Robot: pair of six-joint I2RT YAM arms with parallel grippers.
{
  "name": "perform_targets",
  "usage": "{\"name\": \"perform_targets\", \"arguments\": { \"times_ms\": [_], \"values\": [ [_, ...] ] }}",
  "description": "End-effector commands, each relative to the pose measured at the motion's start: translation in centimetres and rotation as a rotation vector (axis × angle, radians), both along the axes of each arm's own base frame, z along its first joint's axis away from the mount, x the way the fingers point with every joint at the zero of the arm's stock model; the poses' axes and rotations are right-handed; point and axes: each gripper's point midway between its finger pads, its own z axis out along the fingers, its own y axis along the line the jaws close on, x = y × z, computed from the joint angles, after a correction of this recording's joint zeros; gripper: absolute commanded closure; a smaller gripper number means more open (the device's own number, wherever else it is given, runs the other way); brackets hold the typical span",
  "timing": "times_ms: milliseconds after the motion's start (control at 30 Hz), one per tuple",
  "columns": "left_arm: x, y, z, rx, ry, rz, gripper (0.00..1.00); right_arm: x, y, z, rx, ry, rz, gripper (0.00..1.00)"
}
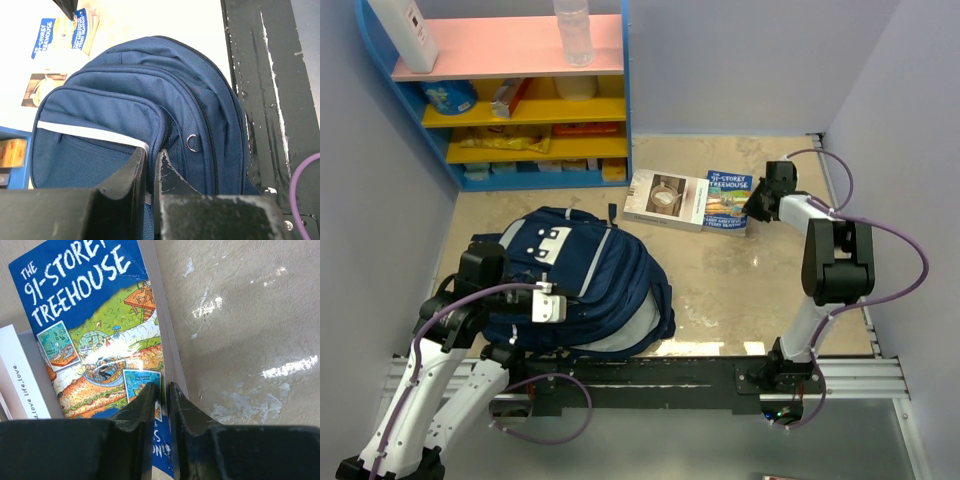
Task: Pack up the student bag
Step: Pick up the book from the center of the board.
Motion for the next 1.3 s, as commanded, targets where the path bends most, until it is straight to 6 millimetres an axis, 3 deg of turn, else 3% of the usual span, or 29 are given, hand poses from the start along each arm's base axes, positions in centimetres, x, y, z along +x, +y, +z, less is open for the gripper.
{"name": "perform_targets", "arguments": {
  "times_ms": [0, 200, 333, 500, 767, 867, 1000, 1067, 1133, 1200, 1233, 1267],
  "values": [
    [-0.3, -1.0, 3.7, -0.078, -0.150, -0.087, 1.00, 2.5, 6.4, 5.1, 0.112, -0.166, 0.163, 0.84],
    [-0.3, -1.1, 3.7, -0.085, -0.156, -0.094, 1.00, 2.5, 7.4, 6.9, 0.154, -0.205, 0.211, 0.80],
    [-0.3, -1.1, 3.8, -0.087, -0.156, -0.097, 1.00, 2.6, 8.5, 7.0, 0.180, -0.216, 0.247, 0.81],
    [-0.2, -1.1, 4.1, -0.087, -0.158, -0.095, 1.00, 2.1, 8.9, 6.5, 0.186, -0.213, 0.265, 0.99],
    [-0.3, -1.2, 4.3, -0.094, -0.160, -0.102, 1.00, 1.3, 8.8, 6.4, 0.180, -0.191, 0.269, 1.00],
    [-0.2, -1.2, 4.5, -0.093, -0.161, -0.101, 1.00, 1.0, 8.4, 8.3, 0.163, -0.227, 0.252, 1.00],
    [0.0, -1.3, 5.0, -0.107, -0.165, -0.086, 1.00, 0.6, 7.7, 15.9, 0.156, -0.393, 0.209, 1.00],
    [0.8, -1.4, 5.8, -0.125, -0.187, -0.059, 1.00, 0.3, 7.9, 18.6, 0.167, -0.439, 0.209, 1.00],
    [1.6, -1.4, 6.2, -0.145, -0.160, -0.002, 1.00, -1.1, 8.5, 21.3, 0.165, -0.475, 0.223, 1.00],
    [2.7, -1.4, 6.8, -0.181, -0.136, 0.063, 1.00, -2.6, 9.2, 22.8, 0.160, -0.488, 0.237, 1.00],
    [3.4, -1.5, 7.8, -0.214, -0.171, 0.090, 1.00, -3.7, 9.3, 24.6, 0.164, -0.525, 0.242, 1.00],
    [3.7, -1.5, 7.5, -0.245, -0.108, 0.138, 1.00, -4.4, 9.4, 24.9, 0.167, -0.528, 0.245, 1.00]
  ]
}}
